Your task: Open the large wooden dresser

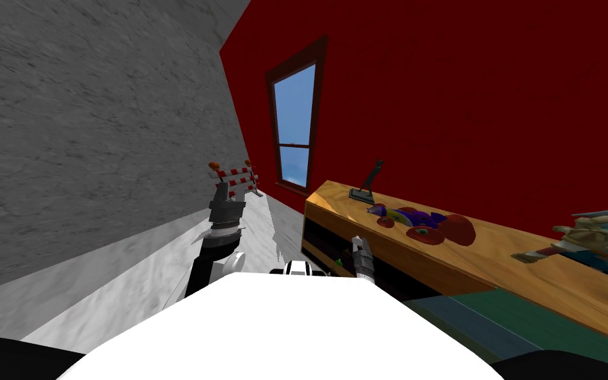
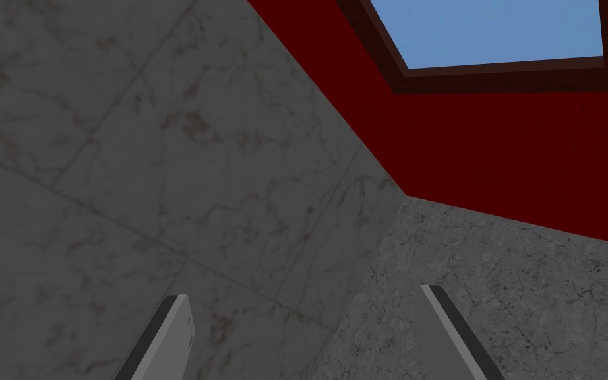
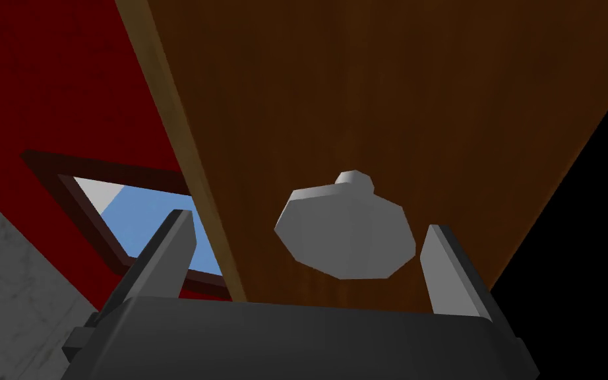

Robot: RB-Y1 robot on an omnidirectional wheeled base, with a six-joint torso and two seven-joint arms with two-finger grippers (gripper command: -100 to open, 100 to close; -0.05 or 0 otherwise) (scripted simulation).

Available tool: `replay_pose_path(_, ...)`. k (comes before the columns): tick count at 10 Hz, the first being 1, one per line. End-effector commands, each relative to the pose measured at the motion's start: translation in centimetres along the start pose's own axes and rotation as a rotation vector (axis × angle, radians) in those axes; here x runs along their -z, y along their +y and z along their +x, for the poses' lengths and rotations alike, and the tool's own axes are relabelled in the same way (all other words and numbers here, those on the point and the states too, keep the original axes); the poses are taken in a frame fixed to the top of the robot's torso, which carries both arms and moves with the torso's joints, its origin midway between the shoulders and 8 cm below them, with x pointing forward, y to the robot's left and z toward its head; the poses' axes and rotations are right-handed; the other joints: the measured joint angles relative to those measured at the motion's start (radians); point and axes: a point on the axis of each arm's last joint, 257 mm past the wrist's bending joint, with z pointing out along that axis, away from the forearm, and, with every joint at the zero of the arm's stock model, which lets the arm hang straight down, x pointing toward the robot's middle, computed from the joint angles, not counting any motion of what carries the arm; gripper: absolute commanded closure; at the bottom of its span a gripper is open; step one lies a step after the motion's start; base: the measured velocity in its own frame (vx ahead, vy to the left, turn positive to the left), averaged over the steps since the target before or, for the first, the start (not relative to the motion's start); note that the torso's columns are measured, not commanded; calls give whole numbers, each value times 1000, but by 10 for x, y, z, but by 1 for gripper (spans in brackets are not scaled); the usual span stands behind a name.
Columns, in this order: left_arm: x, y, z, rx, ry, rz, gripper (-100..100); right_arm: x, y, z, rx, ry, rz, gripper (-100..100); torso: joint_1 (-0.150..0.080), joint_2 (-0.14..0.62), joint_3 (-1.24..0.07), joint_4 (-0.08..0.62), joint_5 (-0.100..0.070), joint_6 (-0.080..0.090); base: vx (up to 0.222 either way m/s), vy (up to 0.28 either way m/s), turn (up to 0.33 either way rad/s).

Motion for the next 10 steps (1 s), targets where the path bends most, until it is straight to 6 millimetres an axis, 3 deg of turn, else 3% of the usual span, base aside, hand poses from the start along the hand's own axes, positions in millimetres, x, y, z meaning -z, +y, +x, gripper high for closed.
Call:
replay_pose_path(1, 0, 0, 0, 0, 0, 0, 0, 0, 0, 0, 83, -2, 2, -100, 1, 1, 1, 0, 0, 0, 0, 0, 0)
replay_pose_path(3, 0, 0, 0, 0, 0, 0, 0, 0, 0, 0, 140, -2, 2, -100, 1, 2, 1, 1, 0, 0, 0, 0, 0)
replay_pose_path(7, 0, 0, 0, 0, 0, 0, 0, -23, -6, 24, 139, 94, 0, -100, 0, 3, 2, 1, 0, 0, -52, -24, 237)
replay_pose_path(8, 0, 0, 0, 0, 0, 0, 0, -20, -5, 22, 134, 82, 1, -100, 0, 2, 1, 1, 1, 0, -27, -15, 43)
replay_pose_path(9, 0, 0, 0, 0, 0, 0, 0, -16, -4, 16, 133, 63, 1, 100, 2, 0, 0, 0, 1, 1, 29, 21, -207)
replay_pose_path(10, 0, 0, 0, 0, 0, 0, 0, -11, -3, 11, 129, 41, 2, 100, 4, 1, -1, 2, 5, 5, 66, 36, -280)
